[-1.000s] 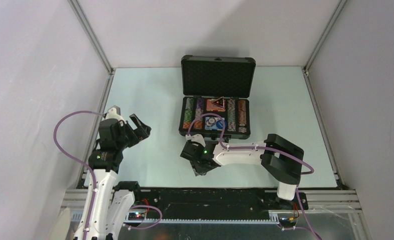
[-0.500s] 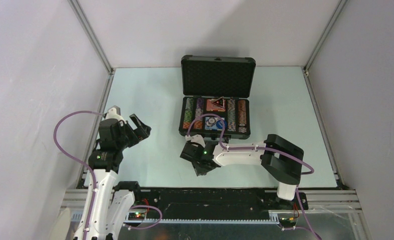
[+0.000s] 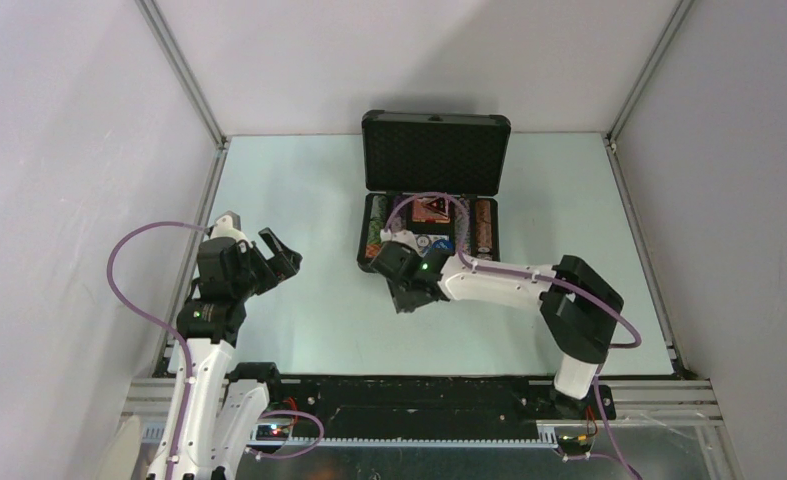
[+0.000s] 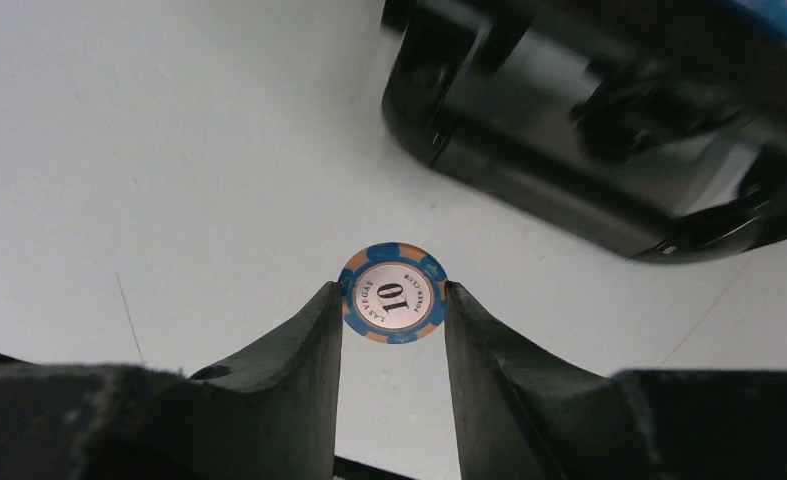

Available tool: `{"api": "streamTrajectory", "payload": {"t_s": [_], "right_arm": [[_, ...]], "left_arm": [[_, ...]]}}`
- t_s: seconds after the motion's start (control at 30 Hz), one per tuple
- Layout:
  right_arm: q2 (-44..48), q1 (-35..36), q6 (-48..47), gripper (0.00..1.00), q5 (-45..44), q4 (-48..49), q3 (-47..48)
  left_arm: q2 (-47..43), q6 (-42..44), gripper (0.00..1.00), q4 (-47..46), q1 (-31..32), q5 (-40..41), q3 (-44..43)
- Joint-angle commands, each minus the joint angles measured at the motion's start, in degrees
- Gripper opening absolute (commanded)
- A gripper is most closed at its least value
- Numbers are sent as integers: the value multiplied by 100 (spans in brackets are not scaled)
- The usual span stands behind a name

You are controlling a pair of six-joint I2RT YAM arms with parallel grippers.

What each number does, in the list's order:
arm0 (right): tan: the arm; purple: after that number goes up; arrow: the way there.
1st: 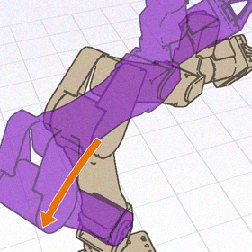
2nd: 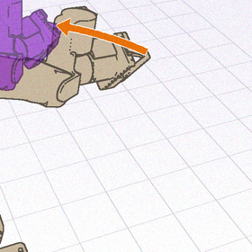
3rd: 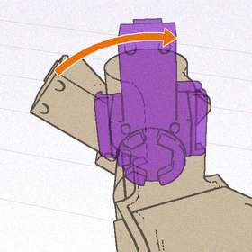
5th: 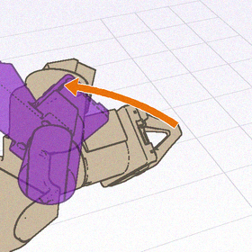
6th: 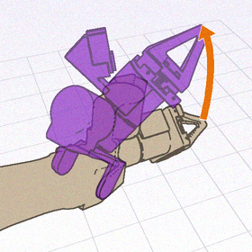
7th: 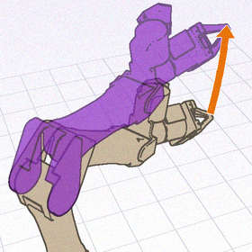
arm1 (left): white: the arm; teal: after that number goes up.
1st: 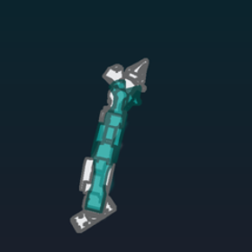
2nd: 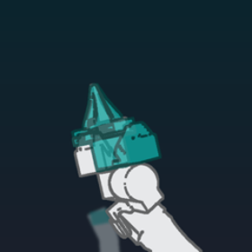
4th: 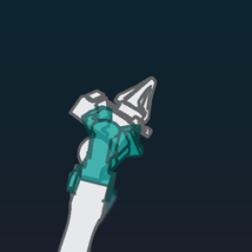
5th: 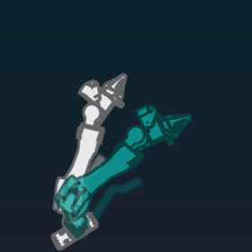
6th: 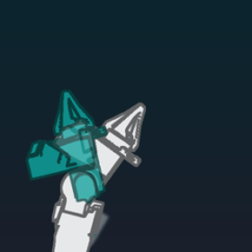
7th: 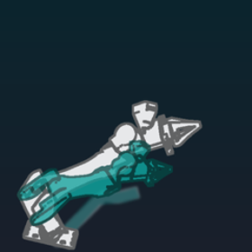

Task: Pack up texas hold em set

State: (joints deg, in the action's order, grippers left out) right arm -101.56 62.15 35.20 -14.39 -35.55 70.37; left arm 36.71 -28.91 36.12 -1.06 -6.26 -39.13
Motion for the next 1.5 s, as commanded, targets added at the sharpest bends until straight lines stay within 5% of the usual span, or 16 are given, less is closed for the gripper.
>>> {"api": "streamTrajectory", "payload": {"t_s": [0.0,0.43,0.87,1.0,1.47], "right_arm": [[316,-446,-539,41,-248,-115,606],[-567,-1597,-1490,42,-134,-560,2505],[698,-1149,-1113,48,-155,-220,1339],[1273,-999,-979,50,-230,-222,845],[3467,-972,-772,52,-31,-131,-1044]], "left_arm": [[-43,112,94,-172,-54,-53,-69],[-40,121,94,-174,-57,-49,-67],[491,-61,92,-104,-316,482,-110],[1140,-302,81,-10,-396,832,-333],[3450,-898,81,-320,861,2149,-798]]}}
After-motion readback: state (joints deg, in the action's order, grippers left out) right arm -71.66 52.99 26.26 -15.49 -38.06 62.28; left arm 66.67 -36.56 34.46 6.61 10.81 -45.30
